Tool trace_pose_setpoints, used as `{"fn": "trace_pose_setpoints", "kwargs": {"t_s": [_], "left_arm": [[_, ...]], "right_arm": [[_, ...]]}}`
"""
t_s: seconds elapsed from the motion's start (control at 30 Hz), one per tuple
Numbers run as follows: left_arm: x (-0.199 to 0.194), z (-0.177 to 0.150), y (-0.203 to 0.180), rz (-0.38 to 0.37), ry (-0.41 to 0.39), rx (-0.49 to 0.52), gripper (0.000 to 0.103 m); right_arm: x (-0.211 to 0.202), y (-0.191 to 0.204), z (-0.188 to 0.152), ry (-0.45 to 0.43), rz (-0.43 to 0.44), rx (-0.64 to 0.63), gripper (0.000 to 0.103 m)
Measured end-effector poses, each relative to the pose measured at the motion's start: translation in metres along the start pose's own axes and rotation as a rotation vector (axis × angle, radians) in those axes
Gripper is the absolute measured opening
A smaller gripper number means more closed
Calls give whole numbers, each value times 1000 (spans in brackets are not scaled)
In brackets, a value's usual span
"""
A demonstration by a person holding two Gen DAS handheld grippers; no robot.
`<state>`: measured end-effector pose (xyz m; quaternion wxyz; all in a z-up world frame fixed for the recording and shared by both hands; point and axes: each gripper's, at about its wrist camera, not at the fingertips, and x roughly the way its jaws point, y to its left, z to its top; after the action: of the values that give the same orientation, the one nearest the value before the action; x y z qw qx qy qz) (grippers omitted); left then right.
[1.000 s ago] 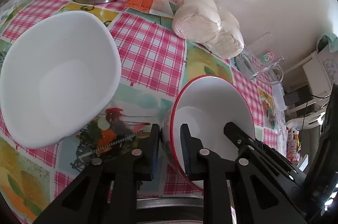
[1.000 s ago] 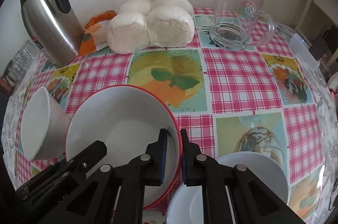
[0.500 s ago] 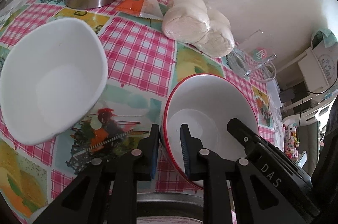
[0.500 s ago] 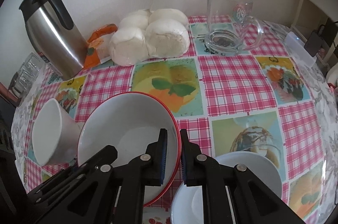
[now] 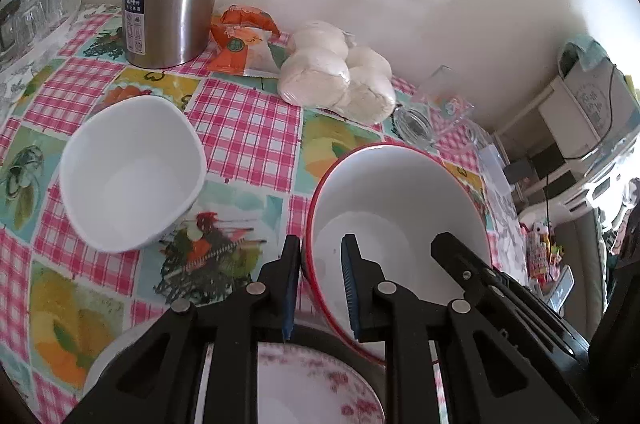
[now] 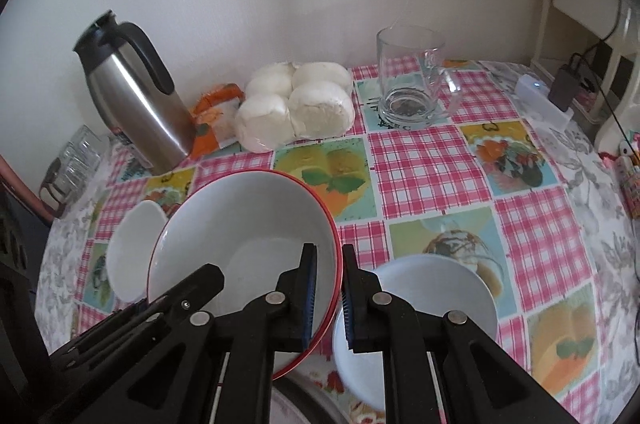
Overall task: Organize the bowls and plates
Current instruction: 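Lift the red-rimmed bowl with both grippers over the floral plate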
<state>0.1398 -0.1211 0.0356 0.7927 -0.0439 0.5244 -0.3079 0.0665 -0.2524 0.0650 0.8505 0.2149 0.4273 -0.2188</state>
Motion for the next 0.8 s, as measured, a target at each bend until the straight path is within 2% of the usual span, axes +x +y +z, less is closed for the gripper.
{"fn": "trace_pose_setpoints", "kwargs": {"t_s": [0.4, 0.8], "left_arm": [[-62, -31, -16, 40, -57, 68, 20], [-97, -64, -12, 80, -83, 125, 20]], "right_arm": [[-67, -1, -33, -78, 54, 55, 13], [-108, 6, -78, -121, 85, 75, 13]]}}
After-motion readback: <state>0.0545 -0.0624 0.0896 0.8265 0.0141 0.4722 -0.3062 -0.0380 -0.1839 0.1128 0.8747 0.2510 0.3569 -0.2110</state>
